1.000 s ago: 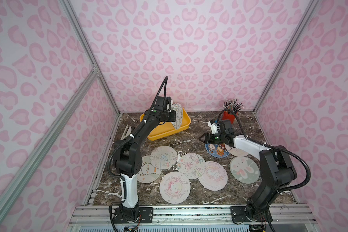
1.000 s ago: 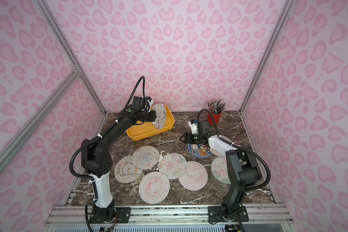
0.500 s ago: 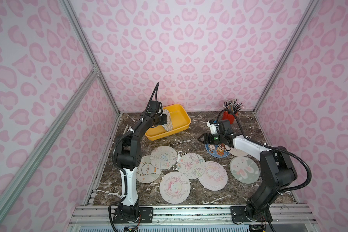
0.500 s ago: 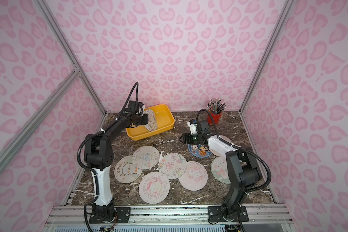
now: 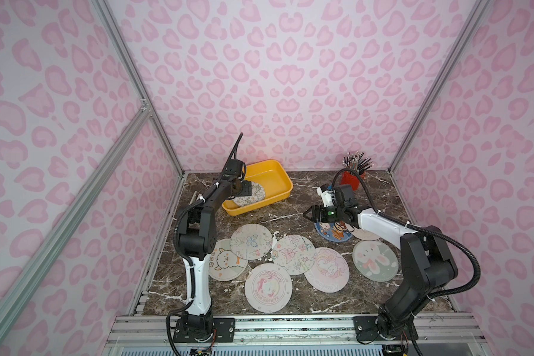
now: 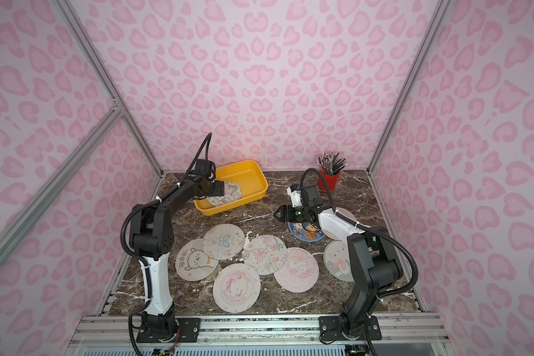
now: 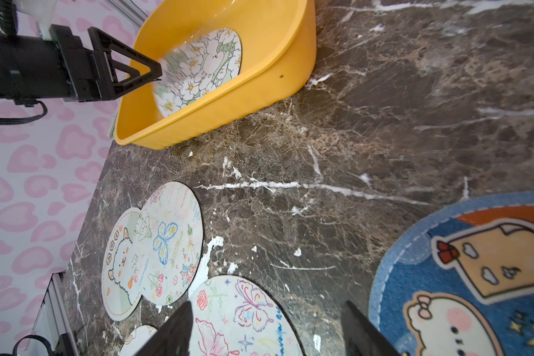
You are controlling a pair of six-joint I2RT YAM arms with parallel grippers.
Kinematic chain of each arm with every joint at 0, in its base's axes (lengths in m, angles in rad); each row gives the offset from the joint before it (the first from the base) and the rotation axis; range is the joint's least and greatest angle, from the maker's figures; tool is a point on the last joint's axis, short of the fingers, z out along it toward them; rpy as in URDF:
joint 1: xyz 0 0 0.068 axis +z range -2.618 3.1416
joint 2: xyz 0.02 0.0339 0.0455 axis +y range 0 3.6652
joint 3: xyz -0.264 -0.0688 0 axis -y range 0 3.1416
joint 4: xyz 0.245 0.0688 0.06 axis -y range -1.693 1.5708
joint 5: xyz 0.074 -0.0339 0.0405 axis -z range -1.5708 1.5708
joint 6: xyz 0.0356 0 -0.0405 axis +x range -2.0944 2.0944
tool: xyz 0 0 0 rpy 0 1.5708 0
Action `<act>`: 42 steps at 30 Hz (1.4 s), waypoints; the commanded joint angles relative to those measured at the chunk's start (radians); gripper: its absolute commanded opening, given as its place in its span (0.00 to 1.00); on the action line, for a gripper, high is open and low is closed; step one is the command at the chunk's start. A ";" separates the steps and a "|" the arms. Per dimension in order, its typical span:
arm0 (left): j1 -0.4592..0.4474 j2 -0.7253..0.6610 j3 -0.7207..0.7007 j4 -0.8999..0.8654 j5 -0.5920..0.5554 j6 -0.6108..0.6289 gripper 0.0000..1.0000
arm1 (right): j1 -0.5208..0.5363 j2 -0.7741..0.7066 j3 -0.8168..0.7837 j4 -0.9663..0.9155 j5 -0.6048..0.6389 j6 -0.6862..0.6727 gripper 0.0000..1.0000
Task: Put the coasters into the storage box
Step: Place the coaster in the storage box, then pick up the coaster from the center of the board.
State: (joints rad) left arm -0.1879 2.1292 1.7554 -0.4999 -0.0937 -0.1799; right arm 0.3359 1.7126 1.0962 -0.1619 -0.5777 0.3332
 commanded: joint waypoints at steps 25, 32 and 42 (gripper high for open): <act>-0.320 -0.528 -0.605 -0.079 0.149 -0.342 0.87 | 0.082 -0.129 -0.257 -0.064 0.059 0.033 0.76; -0.432 -0.593 -0.738 -0.063 0.160 -0.429 0.84 | 0.112 -0.134 -0.294 -0.042 0.071 0.054 0.76; -0.507 -0.514 -0.794 0.055 0.175 -0.490 0.75 | 0.121 -0.121 -0.291 -0.033 0.085 0.058 0.75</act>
State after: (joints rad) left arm -0.6933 1.5986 0.9607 -0.5060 0.0822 -0.6464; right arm 0.4561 1.5822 0.8074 -0.2207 -0.5121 0.3859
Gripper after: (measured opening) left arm 0.760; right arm 0.746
